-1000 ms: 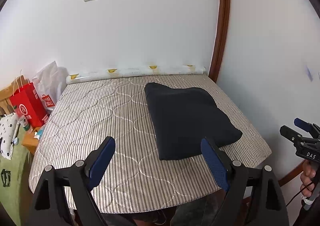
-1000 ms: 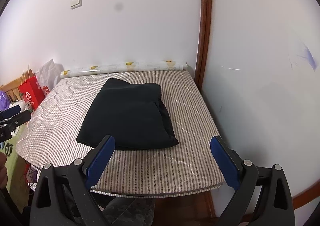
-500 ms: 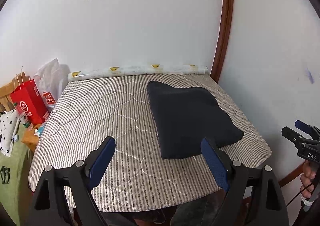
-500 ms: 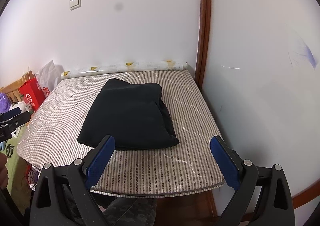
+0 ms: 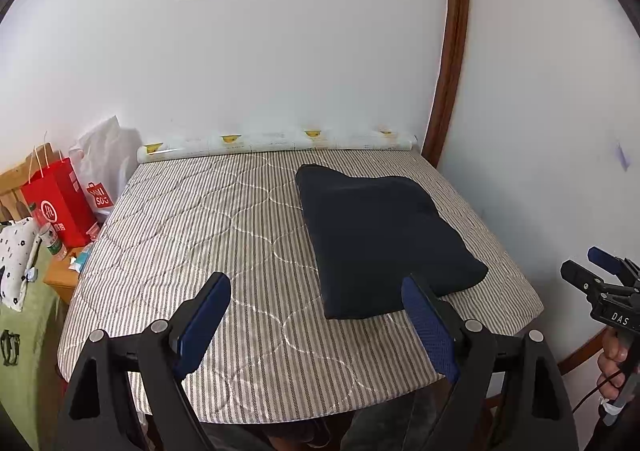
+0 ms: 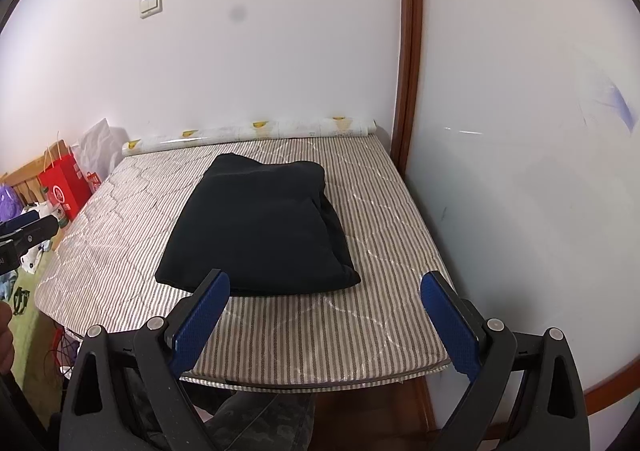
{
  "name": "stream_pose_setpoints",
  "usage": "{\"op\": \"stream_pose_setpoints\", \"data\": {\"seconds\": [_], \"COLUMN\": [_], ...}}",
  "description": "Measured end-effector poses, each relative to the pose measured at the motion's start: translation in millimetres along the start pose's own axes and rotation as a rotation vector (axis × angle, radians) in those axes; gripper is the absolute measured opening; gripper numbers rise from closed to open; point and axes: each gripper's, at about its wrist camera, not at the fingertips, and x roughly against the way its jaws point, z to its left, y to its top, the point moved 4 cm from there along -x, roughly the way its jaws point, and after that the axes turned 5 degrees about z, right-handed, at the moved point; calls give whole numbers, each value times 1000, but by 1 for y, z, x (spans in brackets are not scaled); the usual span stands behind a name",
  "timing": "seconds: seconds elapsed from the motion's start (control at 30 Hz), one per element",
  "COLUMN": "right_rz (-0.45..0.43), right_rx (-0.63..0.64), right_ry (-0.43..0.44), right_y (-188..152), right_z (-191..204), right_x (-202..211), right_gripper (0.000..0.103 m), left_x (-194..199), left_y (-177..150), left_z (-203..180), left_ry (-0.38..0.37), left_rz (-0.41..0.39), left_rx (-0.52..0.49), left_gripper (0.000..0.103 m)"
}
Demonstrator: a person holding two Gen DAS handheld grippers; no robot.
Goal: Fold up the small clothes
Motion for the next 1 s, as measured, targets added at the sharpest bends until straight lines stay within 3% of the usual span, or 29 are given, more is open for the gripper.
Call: {"op": "stream_pose_setpoints", "data": {"seconds": [1.0], "right_rz": [-2], "right_rx": [-15], "right_ry": [2], "right_y": [-6], "right_z": [2], "right_x": [2], "right_gripper": [95], "left_x": [-1], "left_y": [-1], "left_z": [-3], "left_ry": [-2], "left_rz": [3], "left_rx": [2], "left_gripper": [87]}}
